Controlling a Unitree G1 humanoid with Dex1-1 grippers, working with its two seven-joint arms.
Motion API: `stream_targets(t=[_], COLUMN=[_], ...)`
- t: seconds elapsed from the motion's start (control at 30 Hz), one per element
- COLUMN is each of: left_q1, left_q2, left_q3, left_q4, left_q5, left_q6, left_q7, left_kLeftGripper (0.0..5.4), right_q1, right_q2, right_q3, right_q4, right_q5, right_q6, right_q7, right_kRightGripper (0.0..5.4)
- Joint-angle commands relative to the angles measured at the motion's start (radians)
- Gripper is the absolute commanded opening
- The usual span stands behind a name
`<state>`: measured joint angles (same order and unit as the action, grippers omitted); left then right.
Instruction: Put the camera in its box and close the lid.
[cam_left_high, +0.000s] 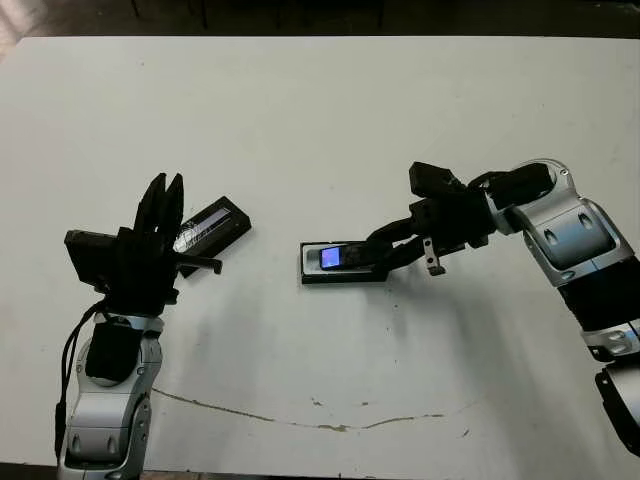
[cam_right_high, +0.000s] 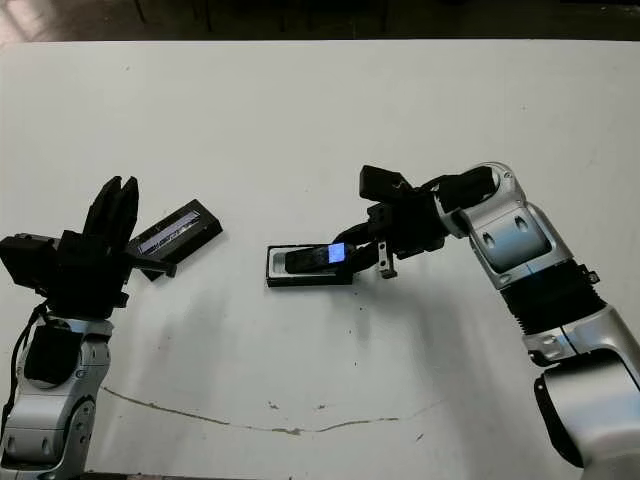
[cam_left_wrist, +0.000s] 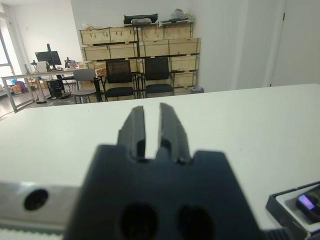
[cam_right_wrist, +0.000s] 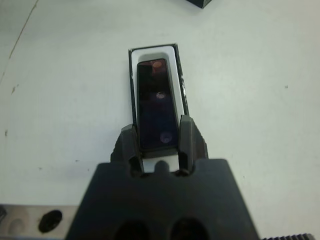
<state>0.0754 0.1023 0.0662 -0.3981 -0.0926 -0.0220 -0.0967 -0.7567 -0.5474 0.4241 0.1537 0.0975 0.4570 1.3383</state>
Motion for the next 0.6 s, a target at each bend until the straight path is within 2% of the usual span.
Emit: stream_targets(t=[0.03, 0.43, 0.6], left_q1=[0.011, 0.024, 0.026], left_q2=[-0.003, -0.012, -0.016], left_q3=[0.000, 0.000, 0.002], left_q4=[0.016, 0.018, 0.019], left_q5=[0.006, -0.002, 0.003], left_q6=[0.004, -0.012, -0.012], left_q7=[0.005, 0.005, 0.007], left_kLeftGripper=[0.00, 0.00, 0.00], right_q1=[0.015, 0.016, 0.016], right_q2=[0.009, 0.026, 0.026], right_q3=[0.025, 0.090, 0.109], right_q4=[-0.030, -0.047, -0.036], right_q5=[-0.014, -0.042, -0.056], right_q6=[0.037, 0.018, -0.022], right_q7=[-0.016, -0.016, -0.007], right_kRightGripper=[0.04, 0.04, 0.04])
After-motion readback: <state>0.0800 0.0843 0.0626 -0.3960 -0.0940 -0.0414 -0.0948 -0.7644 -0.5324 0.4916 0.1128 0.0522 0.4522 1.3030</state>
